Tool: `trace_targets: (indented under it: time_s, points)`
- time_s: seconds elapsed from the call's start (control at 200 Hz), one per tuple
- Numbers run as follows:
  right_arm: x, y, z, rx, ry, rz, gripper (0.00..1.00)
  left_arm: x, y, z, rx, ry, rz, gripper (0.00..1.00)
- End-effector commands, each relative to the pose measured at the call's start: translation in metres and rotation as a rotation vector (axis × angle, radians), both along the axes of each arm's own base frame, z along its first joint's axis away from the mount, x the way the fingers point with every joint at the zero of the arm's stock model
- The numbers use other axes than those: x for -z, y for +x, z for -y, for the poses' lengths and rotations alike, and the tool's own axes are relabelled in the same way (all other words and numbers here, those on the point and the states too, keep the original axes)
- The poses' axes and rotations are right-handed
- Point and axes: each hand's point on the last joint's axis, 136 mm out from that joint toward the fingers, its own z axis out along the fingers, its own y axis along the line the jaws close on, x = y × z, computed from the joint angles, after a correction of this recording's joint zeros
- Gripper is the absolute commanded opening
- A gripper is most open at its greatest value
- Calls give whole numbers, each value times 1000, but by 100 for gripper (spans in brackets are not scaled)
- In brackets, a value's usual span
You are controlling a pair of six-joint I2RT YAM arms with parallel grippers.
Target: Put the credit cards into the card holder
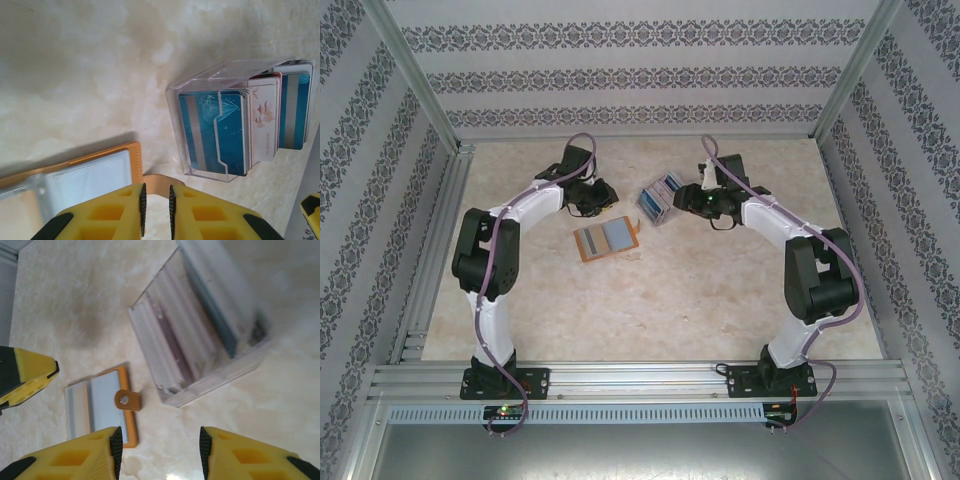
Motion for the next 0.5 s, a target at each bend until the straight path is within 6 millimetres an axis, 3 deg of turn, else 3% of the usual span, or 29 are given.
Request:
trace_targets:
  time_s: [0.0, 0.26, 0.495]
  points:
    - [-20, 12, 5, -14, -3, 48, 47, 3, -3, 15, 51, 2, -23, 22]
    - [-17, 34, 16, -26, -28, 15, 48, 3, 6, 35, 98, -7, -27, 22]
    - [-7, 66, 28, -40, -51, -48, 49, 10, 10, 56, 146, -23, -50, 23]
